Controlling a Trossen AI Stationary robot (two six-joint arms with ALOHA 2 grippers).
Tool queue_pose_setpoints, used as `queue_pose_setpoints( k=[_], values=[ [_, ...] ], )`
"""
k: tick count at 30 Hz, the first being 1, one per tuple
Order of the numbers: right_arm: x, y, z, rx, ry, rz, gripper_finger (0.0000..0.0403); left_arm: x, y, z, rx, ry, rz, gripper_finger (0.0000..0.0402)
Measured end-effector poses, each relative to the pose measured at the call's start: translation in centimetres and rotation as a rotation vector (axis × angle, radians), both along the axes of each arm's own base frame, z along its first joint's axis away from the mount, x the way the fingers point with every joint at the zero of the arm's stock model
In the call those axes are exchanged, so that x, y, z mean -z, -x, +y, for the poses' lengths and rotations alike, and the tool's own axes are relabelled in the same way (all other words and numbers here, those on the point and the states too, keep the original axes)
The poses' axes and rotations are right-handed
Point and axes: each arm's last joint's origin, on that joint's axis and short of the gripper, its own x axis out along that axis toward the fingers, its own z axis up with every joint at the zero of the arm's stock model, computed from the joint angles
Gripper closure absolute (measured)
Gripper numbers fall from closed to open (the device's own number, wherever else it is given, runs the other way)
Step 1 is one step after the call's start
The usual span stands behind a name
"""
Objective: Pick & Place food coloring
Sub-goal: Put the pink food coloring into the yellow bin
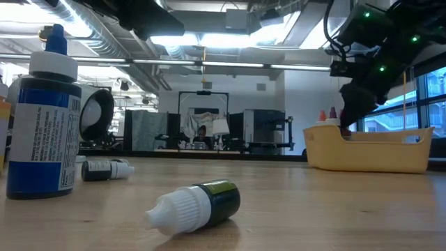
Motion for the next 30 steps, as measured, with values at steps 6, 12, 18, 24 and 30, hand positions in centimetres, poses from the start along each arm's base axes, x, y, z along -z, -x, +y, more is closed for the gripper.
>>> queue_pose_setpoints(
  k=[6,12,18,24,30],
  values=[
    [0.02,-0.03,0.14,-0.052,-0.041,0.010,0.0279,0.00,0.00,0.00,0.000,0.000,0.000,0.0300],
    [0.03,-0.07,0.23,-0.064,-0.072,0.004,0.0278,0.00,0.00,0.00,-0.005,0.017,-0.004,0.0303],
    [0.12,0.06,0.11,-0.034,-0.022,0.018,0.0259,0.00,0.00,0.00,-0.006,0.018,-0.004,0.0300],
    [0.18,0.13,0.07,-0.029,-0.009,0.028,0.0231,0.00,0.00,0.00,-0.007,0.022,-0.005,0.0303],
    [0.23,0.16,0.05,-0.038,0.003,0.041,0.0225,0.00,0.00,0.00,-0.007,0.022,-0.005,0.0300]
  ],
)
